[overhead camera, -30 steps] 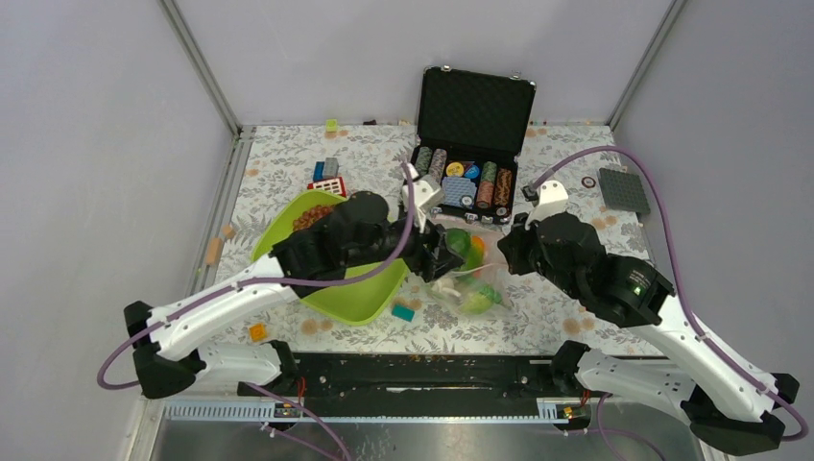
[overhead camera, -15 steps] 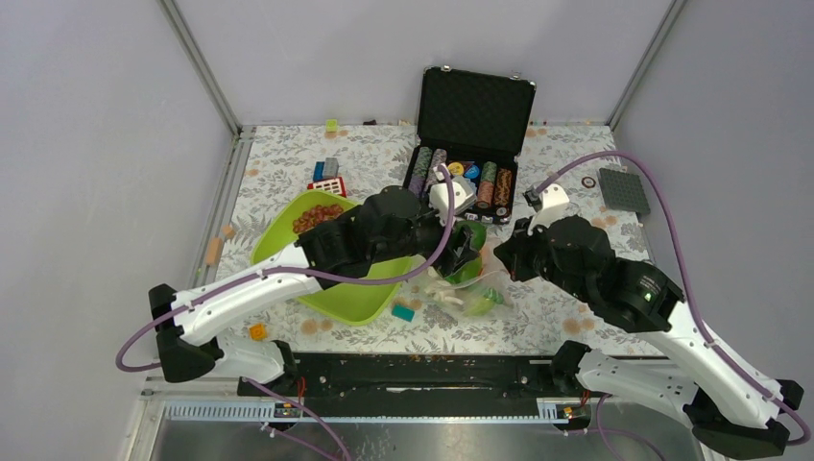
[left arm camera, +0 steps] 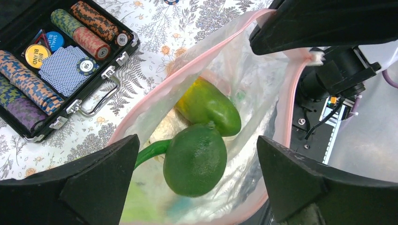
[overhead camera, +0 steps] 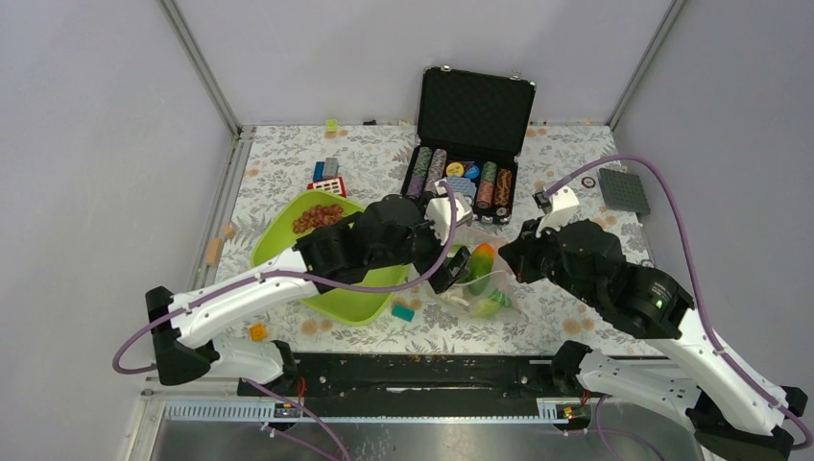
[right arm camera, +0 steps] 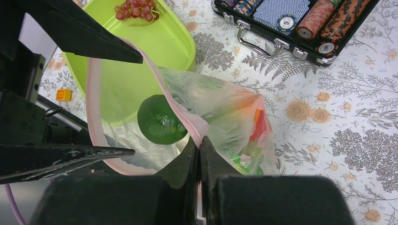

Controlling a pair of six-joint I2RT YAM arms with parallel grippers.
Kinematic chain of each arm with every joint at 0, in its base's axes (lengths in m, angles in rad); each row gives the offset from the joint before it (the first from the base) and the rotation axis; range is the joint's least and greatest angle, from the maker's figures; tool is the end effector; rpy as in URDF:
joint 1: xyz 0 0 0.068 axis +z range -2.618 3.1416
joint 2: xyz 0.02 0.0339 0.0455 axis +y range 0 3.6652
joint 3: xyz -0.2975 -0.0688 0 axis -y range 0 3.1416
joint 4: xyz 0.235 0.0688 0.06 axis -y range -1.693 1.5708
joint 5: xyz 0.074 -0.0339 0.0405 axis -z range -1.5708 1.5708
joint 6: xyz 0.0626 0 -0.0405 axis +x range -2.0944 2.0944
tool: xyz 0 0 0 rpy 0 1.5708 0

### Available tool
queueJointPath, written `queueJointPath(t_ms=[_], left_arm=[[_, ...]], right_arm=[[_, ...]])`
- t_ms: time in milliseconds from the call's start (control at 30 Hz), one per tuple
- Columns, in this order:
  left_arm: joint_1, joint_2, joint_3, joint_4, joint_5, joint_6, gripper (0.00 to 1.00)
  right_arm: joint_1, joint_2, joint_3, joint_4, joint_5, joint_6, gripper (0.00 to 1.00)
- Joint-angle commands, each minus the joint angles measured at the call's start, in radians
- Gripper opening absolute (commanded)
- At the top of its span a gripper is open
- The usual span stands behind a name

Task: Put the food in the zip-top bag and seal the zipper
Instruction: Place the fake fruit in the zipper food storage bag, then pick up the fake fruit from the bin.

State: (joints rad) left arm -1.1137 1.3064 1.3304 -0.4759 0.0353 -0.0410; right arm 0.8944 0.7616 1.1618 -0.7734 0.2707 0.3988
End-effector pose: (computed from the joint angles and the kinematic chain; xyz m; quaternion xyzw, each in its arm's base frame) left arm 0.1298 -0.2689 0.4067 0.4411 0.7236 -0.3022 0.4365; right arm 0.0899 0.0853 0.4166 -0.1270 0.8121 0.2475 0.5129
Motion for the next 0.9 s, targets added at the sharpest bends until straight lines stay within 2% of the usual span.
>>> queueJointPath(t_ms=[0, 100, 167, 333, 433, 567, 667, 867], left_arm=[[-0.005, -0.072, 0.000, 0.041, -0.027, -0.004, 0.99], [-0.005, -0.102, -0.017, 0.056, -0.031, -0.023, 0.99], [-0.005, -0.129, -0.030, 0.063, -0.089, -0.046, 0.99], [0.020, -0.214, -0.096, 0.110, -0.388, -0.128, 0.99], [0.147, -0.255, -0.115, 0.089, -0.373, -0.204, 0.99], [0.393, -0.259, -0.188, 0.084, -0.421, -0.371, 0.99], [0.578, -0.226, -0.223, 0.036, -0.356, -0.531, 0.99], [0.816, -0.107, -0.311, -0.012, -0.255, -0.781, 0.99]], right_arm=[[-0.006, -0.007, 0.003, 0.043, 0.024, -0.002, 0.04], [-0.006, -0.006, 0.001, 0.043, 0.027, -0.002, 0.05], [-0.005, -0.005, 0.000, 0.043, 0.033, -0.003, 0.05], [-0.007, 0.000, 0.000, 0.042, 0.036, -0.002, 0.05], [-0.006, 0.003, 0.000, 0.050, 0.035, -0.014, 0.06], [-0.006, 0.003, -0.002, 0.051, 0.030, -0.011, 0.06], [-0.006, 0.001, -0.003, 0.052, 0.047, -0.013, 0.06], [-0.006, 0.007, -0.002, 0.052, 0.047, -0.012, 0.06]])
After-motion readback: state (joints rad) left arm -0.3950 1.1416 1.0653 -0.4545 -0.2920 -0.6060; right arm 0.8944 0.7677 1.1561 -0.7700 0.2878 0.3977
